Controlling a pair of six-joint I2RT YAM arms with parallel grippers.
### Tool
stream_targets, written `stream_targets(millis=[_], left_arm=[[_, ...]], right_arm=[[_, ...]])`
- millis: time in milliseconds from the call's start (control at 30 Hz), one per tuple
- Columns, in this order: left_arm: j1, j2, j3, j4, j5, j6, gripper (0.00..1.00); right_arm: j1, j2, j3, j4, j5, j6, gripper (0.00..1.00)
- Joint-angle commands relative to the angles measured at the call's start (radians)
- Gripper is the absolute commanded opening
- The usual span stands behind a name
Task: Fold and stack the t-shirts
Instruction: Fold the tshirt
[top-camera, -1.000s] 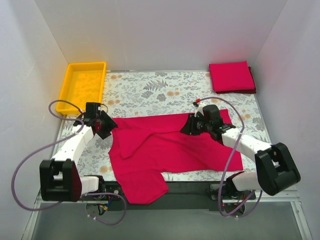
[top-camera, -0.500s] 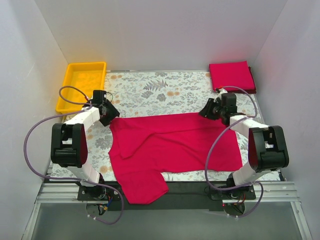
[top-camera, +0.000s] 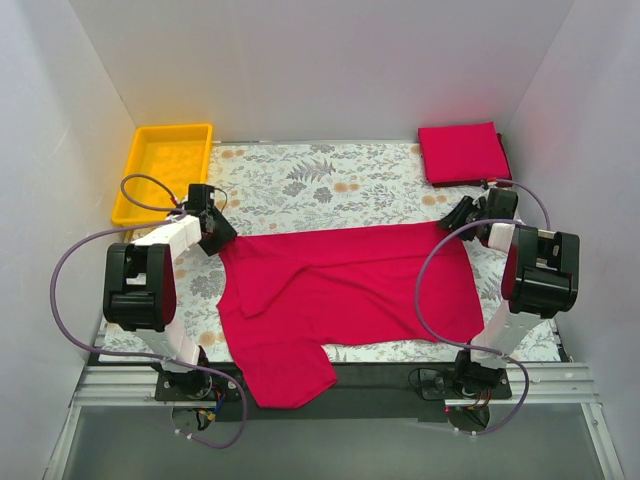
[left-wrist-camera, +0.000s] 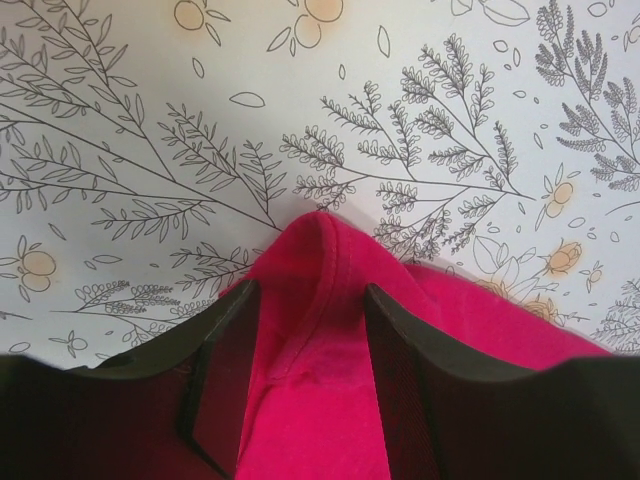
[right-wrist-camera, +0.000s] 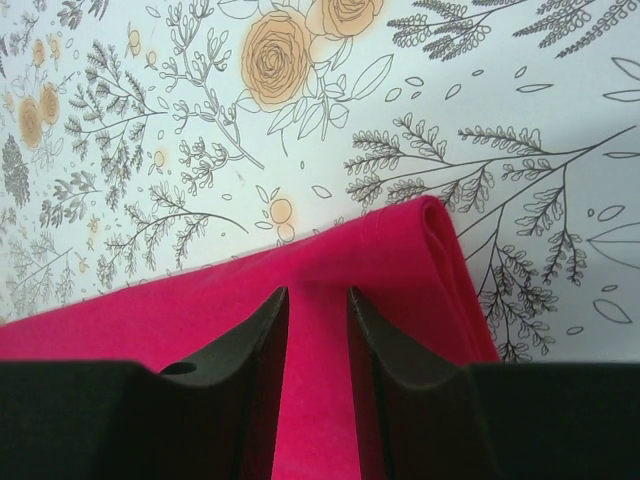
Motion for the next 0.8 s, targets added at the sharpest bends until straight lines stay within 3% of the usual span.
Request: stream_targets(millis=[0, 267, 500, 567, 767], left_arm=[[0.003, -0.073, -0.018, 0.02, -0.037, 0.025, 0.44], [0.003, -0.076, -0.021, 0.032, -0.027, 0.028, 0.35], [0.007, -0.049, -0.021, 0.035, -0.088, 0.029, 0.13], [0.018, -0.029, -0.009, 0.023, -0.128, 0.02, 0.0], [0.079, 0.08, 0.077, 0.008, -0.099, 0.011, 0.0]], right_arm=[[-0.022, 0.037, 0.039, 0.054, -0.07, 0.018, 0.36], [-0.045, 0.051, 0.036, 0.063, -0.075, 0.019, 0.36], [-0.083, 0.1, 0.046, 0.071, -0.058, 0.031, 0.35], [-0.097, 0.117, 0.055, 0.069, -0.058, 0.047, 0.35], [-0.133, 0.177, 0.088, 0.069, -0.069, 0.058, 0.34]])
